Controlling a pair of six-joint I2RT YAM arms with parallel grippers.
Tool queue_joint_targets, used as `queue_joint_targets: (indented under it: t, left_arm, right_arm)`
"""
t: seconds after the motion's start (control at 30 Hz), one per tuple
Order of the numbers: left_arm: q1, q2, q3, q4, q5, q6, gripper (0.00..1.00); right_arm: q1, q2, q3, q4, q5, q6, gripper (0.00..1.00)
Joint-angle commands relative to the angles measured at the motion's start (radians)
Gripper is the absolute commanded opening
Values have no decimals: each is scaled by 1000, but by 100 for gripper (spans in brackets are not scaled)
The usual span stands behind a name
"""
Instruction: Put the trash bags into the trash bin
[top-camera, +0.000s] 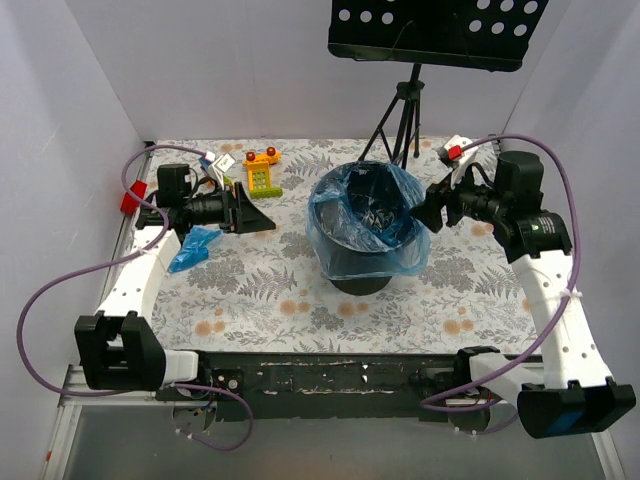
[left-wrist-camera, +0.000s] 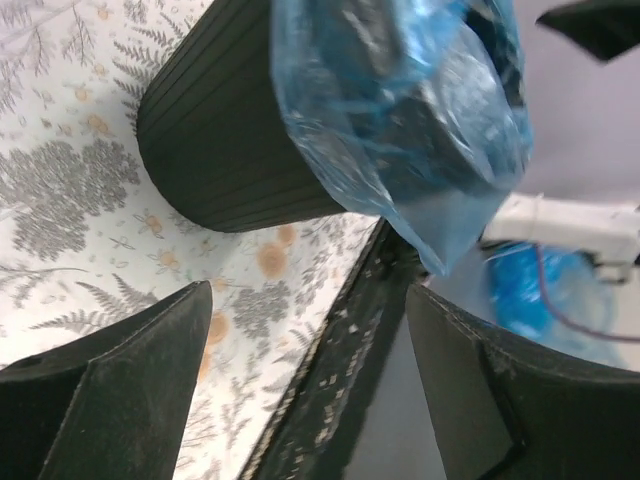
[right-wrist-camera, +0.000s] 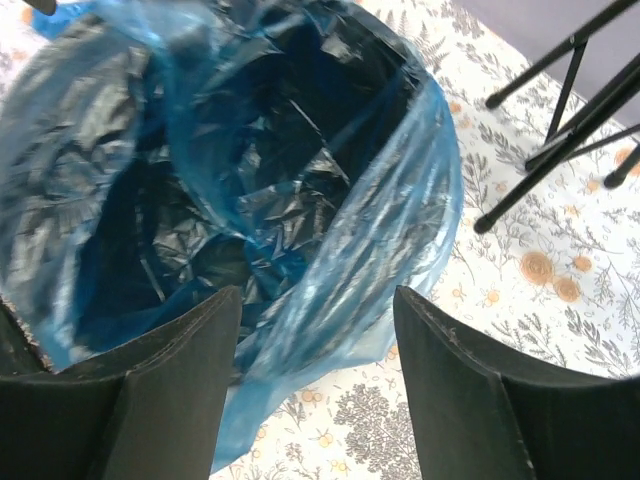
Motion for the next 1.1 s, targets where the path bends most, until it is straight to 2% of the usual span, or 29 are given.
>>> queue_joint_targets:
  t: [0.0, 0.17, 0.33, 0.57, 0.73, 0.93, 1.0, 1.07]
  left_arm:
    - [5, 16, -48, 413, 8, -464, 80]
    - [-67, 87, -26, 486, -29, -508, 81]
    - [-88, 173, -45, 530, -64, -521, 79]
    - [-102, 271, -42, 599, -11, -534, 70]
    - [-143, 325, -34, 694, 49, -564, 68]
    - [-177, 382, -29, 790, 128, -615, 63]
    - [-186, 414, -16, 793, 140, -624, 53]
    - [-199, 438, 1, 795, 151, -630, 35]
  right_arm:
    - [31, 41, 85, 73, 101, 85, 73]
    - [137, 108, 139, 38, 250, 36, 79]
    - [257, 168, 142, 31, 446, -38, 77]
    - [278, 211, 180, 1, 589, -87, 64]
    - [281, 225, 193, 2, 649, -112, 56]
    - [283, 245, 189, -1, 669, -116, 38]
    - [283, 260, 199, -22, 675, -110, 28]
    - [281, 260, 196, -9, 684, -90, 13]
